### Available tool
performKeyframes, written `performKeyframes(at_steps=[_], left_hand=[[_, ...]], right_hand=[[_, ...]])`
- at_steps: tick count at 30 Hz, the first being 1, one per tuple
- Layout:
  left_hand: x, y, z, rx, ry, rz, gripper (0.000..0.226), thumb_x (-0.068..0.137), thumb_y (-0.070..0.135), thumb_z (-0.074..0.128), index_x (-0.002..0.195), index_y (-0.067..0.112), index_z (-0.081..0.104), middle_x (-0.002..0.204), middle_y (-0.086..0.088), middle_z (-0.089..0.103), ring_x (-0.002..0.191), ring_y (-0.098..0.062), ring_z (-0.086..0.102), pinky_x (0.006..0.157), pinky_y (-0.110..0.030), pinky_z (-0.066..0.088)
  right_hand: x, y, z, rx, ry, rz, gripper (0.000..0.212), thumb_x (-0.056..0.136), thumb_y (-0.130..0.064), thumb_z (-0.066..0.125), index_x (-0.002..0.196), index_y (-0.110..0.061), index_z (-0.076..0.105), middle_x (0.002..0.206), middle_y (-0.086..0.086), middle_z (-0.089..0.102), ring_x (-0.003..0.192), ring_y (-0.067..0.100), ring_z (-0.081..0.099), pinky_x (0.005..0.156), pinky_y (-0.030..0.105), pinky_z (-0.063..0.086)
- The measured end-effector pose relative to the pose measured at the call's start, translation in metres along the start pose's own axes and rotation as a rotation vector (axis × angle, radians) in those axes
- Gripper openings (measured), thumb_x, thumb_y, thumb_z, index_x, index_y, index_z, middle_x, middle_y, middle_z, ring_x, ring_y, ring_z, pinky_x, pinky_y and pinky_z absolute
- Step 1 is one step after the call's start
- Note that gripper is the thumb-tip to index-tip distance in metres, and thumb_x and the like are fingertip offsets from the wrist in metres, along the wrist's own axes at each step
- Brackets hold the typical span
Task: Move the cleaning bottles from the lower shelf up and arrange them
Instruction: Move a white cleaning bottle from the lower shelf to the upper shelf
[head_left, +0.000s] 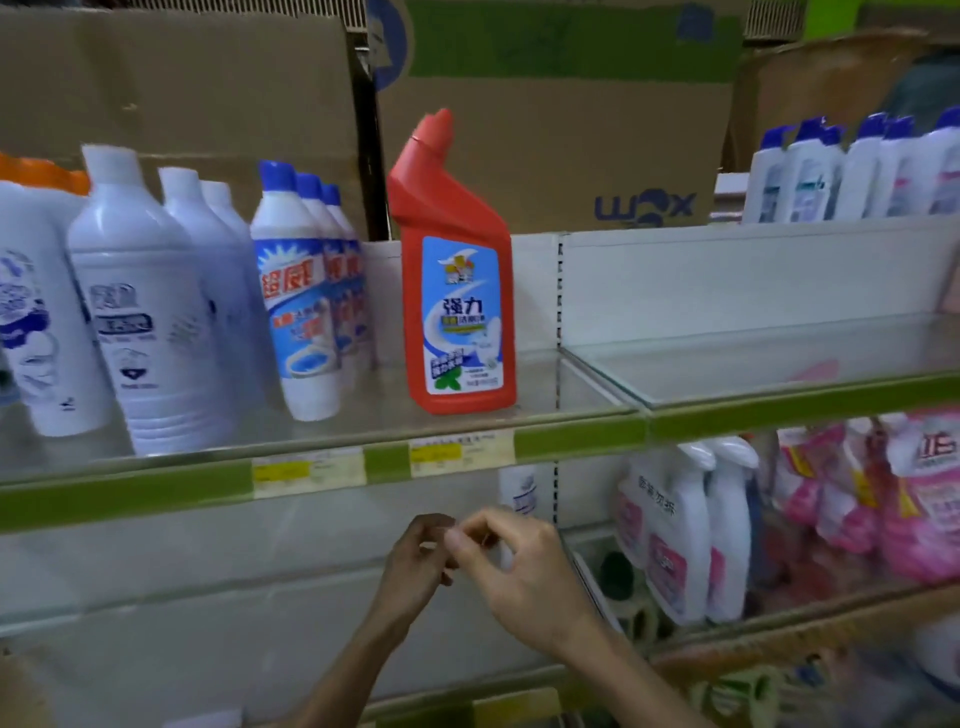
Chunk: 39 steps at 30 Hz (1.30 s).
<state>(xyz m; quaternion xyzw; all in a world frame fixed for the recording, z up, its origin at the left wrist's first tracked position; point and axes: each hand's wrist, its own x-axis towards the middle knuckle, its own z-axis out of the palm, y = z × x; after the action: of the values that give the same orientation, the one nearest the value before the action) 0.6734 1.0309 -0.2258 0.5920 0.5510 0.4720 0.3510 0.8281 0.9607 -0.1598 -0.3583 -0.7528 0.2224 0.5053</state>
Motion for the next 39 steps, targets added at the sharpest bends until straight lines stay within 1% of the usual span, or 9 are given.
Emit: performKeyframes(at_steps=[3,7,10,16,23,28,31,36,39], left_hand=[[0.013,-0.016,0.033,0.024,-0.018,-0.022,0.029,0.097,0.031,0.064,0.122,0.019,0.057,0.115,-0.005,0.066,0.098,-0.019,0.067,0.088,-0.046,0.059],[0.031,-0.037,0.069,0.029,-0.062,-0.089,0.069,0.087,0.035,0.076,0.144,0.019,0.041,0.135,-0.003,0.053,0.116,-0.022,0.058,0.092,-0.035,0.053],[0.041,-0.051,0.090,0.050,-0.096,-0.102,0.081,0.087,0.035,0.076,0.152,0.020,0.031,0.144,-0.002,0.045,0.127,-0.023,0.049,0.094,-0.031,0.045],[0.053,-0.068,0.117,0.090,-0.027,-0.030,0.053,0.096,0.027,0.067,0.143,0.016,0.046,0.141,-0.007,0.059,0.111,-0.021,0.060,0.088,-0.029,0.047],[0.043,-0.071,0.113,0.198,0.036,0.081,0.040,0.094,0.026,0.069,0.128,0.008,0.057,0.126,-0.008,0.068,0.097,-0.022,0.067,0.076,-0.024,0.051],[0.035,-0.075,0.106,0.220,0.002,0.129,0.042,0.095,0.027,0.068,0.131,0.009,0.056,0.129,-0.007,0.067,0.097,-0.023,0.070,0.084,-0.037,0.058],[0.031,-0.077,0.103,0.257,-0.081,0.137,0.052,0.096,0.029,0.067,0.142,0.014,0.048,0.138,-0.004,0.062,0.091,-0.016,0.069,0.075,-0.024,0.056],[0.025,-0.080,0.094,0.181,-0.118,0.093,0.053,0.096,0.027,0.066,0.144,0.020,0.046,0.144,0.002,0.057,0.099,-0.017,0.071,0.076,-0.021,0.049],[0.020,-0.082,0.090,0.145,-0.121,0.065,0.051,0.096,0.023,0.066,0.144,0.018,0.048,0.141,0.003,0.058,0.102,-0.017,0.070,0.078,-0.020,0.047]], right_hand=[[-0.002,0.043,-0.008,-0.009,0.015,0.138,0.015,0.100,-0.030,0.062,0.092,-0.021,0.071,0.082,-0.015,0.068,0.081,-0.001,0.064,0.069,0.012,0.048],[0.003,0.087,-0.018,-0.032,0.061,0.222,0.010,0.100,-0.031,0.060,0.094,-0.027,0.067,0.086,-0.013,0.067,0.083,0.001,0.063,0.072,0.016,0.051],[0.009,0.111,-0.024,-0.054,0.104,0.223,0.009,0.100,-0.030,0.060,0.093,-0.026,0.065,0.086,-0.014,0.066,0.079,0.002,0.064,0.071,0.017,0.052],[0.022,0.145,-0.032,-0.116,0.177,0.254,0.023,0.097,-0.033,0.065,0.113,-0.016,0.062,0.109,0.001,0.067,0.097,0.015,0.064,0.083,0.028,0.052],[0.038,0.156,-0.025,-0.153,0.112,0.336,0.092,0.083,-0.052,0.075,0.153,-0.021,0.025,0.148,0.012,0.038,0.134,0.031,0.044,0.108,0.050,0.044],[0.056,0.155,-0.006,0.021,0.138,0.370,0.105,0.082,-0.044,0.080,0.159,-0.020,0.013,0.152,0.013,0.042,0.130,0.031,0.054,0.100,0.042,0.051],[0.063,0.157,0.003,0.029,0.188,0.351,0.085,0.089,-0.032,0.076,0.155,-0.016,0.025,0.143,0.012,0.053,0.117,0.029,0.061,0.087,0.035,0.054],[0.058,0.154,0.010,0.092,0.245,0.318,0.061,0.088,-0.012,0.069,0.140,-0.021,0.040,0.102,-0.007,0.061,0.074,0.000,0.058,0.050,0.009,0.043],[0.047,0.146,0.018,0.100,0.262,0.230,0.053,0.088,-0.008,0.068,0.132,-0.026,0.043,0.092,-0.013,0.056,0.072,0.003,0.058,0.049,0.005,0.044]])
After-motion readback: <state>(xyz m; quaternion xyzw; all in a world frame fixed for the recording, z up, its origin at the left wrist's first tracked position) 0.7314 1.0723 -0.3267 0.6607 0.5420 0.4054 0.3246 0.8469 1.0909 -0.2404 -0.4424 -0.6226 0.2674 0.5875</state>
